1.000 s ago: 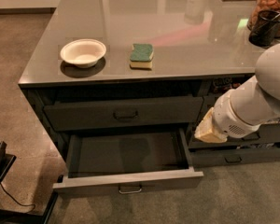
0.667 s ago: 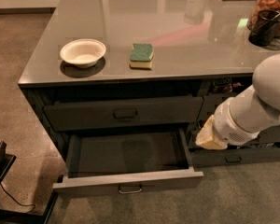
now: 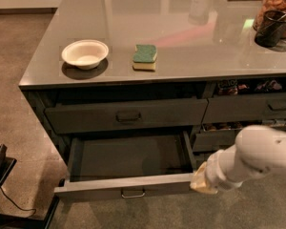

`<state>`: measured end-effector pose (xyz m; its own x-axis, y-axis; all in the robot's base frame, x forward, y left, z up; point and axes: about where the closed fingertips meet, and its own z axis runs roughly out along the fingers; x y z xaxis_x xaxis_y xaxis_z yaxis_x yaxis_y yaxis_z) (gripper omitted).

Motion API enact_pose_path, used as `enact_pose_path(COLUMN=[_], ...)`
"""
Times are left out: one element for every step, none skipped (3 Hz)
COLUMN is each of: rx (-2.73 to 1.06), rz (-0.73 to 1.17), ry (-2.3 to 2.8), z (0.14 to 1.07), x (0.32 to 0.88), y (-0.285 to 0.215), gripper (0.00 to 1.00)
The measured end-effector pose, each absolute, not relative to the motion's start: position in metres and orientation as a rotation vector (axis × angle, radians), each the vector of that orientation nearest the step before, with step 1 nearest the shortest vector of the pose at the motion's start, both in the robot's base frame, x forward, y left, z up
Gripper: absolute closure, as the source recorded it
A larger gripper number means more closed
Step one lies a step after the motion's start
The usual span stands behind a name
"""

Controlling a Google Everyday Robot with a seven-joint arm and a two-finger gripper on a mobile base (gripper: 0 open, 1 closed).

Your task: Close middle drawer

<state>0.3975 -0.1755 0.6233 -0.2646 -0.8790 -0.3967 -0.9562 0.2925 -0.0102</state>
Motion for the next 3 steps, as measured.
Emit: enact_pose_path(rx=[-1.625, -1.611, -1.611], rz=[0.492, 0.6, 0.6], ry=[2.248, 2.269, 2.269], z=[0.542, 0.508, 0.508], x=[0.378, 0.366, 0.366], y=[-0.165, -0.156, -0.156], gripper=[1.0, 1.0, 1.0])
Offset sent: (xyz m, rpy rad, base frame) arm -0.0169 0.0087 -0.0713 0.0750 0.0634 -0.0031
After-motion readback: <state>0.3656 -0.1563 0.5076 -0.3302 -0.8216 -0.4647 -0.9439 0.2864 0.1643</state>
